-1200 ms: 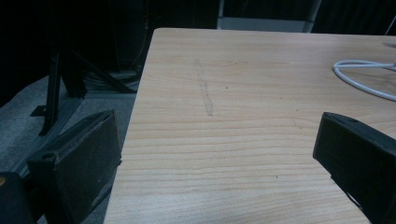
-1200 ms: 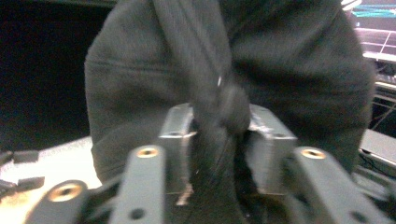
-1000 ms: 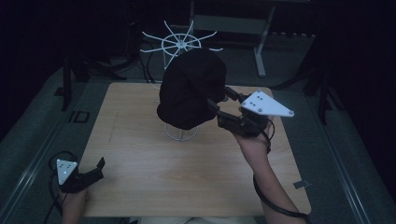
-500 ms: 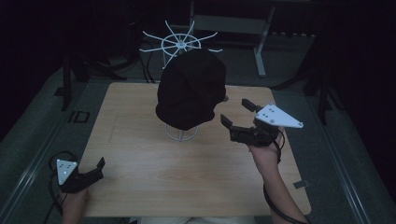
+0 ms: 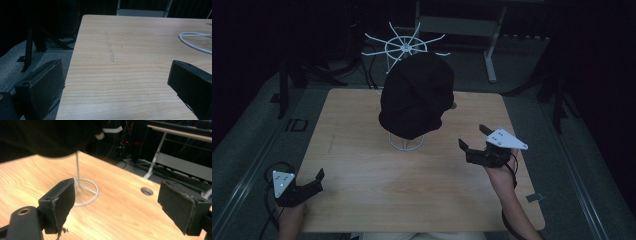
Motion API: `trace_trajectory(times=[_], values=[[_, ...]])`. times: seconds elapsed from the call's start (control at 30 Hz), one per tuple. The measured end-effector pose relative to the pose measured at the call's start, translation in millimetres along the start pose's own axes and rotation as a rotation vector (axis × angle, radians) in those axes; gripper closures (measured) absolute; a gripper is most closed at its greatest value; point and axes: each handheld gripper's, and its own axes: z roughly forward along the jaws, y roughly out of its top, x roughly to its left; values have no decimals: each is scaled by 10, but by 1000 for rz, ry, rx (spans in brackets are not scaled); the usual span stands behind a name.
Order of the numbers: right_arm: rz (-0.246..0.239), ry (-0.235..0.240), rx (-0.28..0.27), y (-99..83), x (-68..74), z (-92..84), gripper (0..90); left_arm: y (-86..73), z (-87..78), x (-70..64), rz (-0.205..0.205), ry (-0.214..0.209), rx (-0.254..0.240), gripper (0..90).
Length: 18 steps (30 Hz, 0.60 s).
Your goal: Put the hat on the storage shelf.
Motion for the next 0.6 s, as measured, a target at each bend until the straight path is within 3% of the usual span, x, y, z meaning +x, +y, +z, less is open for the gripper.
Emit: trace_trajectory(times=[0.33, 0.6], values=[[58, -49, 83, -520, -242, -62, 146, 1, 2, 2, -1, -4, 2, 14], [108, -124, 161, -903, -460, -208, 145, 1, 3, -1, 1, -4, 2, 14]])
